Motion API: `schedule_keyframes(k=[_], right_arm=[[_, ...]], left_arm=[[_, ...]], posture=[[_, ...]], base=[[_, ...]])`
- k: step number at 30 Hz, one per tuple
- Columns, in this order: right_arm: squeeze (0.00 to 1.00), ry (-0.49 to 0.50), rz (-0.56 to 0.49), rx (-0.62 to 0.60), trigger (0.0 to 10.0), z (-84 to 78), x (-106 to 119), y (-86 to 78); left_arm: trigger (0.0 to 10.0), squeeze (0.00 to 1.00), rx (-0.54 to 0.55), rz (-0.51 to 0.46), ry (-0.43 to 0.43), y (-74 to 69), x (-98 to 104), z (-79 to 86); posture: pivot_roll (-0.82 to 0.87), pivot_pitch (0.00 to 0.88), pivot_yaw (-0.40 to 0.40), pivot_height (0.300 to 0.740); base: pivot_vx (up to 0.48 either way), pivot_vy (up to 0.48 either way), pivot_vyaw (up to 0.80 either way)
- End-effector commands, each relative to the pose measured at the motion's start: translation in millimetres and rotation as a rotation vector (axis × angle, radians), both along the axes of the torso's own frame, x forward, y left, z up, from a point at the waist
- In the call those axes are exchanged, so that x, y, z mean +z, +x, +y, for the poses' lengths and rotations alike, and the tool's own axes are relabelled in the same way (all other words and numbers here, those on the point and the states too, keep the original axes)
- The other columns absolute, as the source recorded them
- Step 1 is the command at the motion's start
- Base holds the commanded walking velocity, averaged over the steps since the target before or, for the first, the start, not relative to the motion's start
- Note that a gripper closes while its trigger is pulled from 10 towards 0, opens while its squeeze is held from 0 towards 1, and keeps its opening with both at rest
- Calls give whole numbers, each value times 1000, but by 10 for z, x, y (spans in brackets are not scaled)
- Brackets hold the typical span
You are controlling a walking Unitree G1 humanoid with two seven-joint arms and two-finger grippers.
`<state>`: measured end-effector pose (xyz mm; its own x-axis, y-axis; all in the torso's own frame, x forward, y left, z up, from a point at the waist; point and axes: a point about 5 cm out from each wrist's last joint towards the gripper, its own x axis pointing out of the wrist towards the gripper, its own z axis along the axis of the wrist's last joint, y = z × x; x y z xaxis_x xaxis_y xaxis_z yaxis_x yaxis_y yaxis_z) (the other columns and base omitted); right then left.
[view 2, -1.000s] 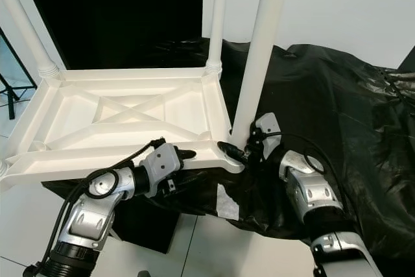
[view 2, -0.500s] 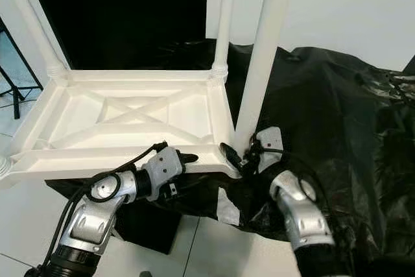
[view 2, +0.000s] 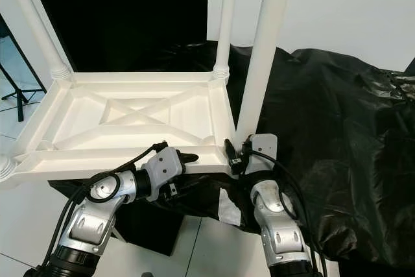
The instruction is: Building children table
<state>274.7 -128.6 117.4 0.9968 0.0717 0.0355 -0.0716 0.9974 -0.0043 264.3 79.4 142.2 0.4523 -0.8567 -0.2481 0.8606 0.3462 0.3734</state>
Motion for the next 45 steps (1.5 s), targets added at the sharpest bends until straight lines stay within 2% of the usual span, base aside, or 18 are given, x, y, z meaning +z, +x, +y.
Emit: schedule_keyframes(k=[1,6,7,12,13,18,19,20,22,23,26,30,35,36,37,38,39,45], right_arm=[[0,-50,28,-45,10000,-39,-81,-46],[0,-25,18,-52,10000,-81,-36,-33],[1000,-22,5,-41,10000,-100,-10,-31],[1000,-3,-33,26,10000,-165,64,-25],[1000,18,-51,112,10000,-214,101,-38],[1000,21,-56,207,10000,-289,119,-49],[757,8,-50,253,10000,-349,119,-34],[0,-9,-40,309,10000,-411,120,-5],[0,-9,-40,309,10000,-411,120,-5],[0,-65,-19,430,10000,-486,122,95],[0,-102,17,504,10000,-503,104,190],[0,-140,40,594,10000,-446,110,332],[0,-161,43,673,10000,-354,129,404],[0,-173,46,717,7373,-305,131,429],[0,-173,46,717,7373,-305,131,429],[0,-184,50,757,4588,-264,127,439],[0,-194,53,781,0,-243,122,440],[0,-194,64,811,0,-285,99,431]], left_arm=[[10000,0,102,-29,-37,44,20,17],[10000,0,104,-30,-39,47,26,10],[10000,0,107,-31,-39,50,28,10],[10000,0,118,-33,-43,61,33,14],[10000,0,121,-34,-44,61,32,18],[10000,0,122,-34,-42,60,29,26],[10000,0,124,-35,-41,65,29,31],[10000,0,126,-36,-40,75,33,35],[10000,0,126,-36,-40,75,33,35],[10000,0,130,-41,-40,98,43,38],[10000,0,132,-45,-42,110,51,32],[10000,0,133,-52,-49,108,71,21],[10000,0,138,-56,-48,110,77,33],[10000,0,142,-58,-47,110,79,44],[10000,0,142,-58,-47,110,79,44],[10000,0,148,-60,-46,109,83,57],[10000,0,155,-62,-46,109,86,69],[10000,0,163,-62,-46,100,80,80]], posture=[[-2,0,-40,740],[-3,0,-44,740],[-2,0,-46,740],[3,0,-52,740],[2,0,-52,740],[3,0,-52,740],[3,0,-51,740],[3,0,-54,740],[3,0,-54,740],[4,0,-55,740],[7,0,-58,740],[17,0,-63,740],[34,0,-70,740],[42,0,-74,740],[42,0,-74,740],[47,0,-79,740],[51,0,-83,740],[51,0,-85,740]], base=[[0,0,0],[0,0,0],[0,0,0],[0,0,0],[0,0,0],[0,0,0],[0,0,0],[0,0,0],[0,0,0],[0,0,0],[0,0,0],[0,0,0],[0,0,0],[0,0,0],[0,0,0],[0,0,0],[0,0,0],[0,0,0]])
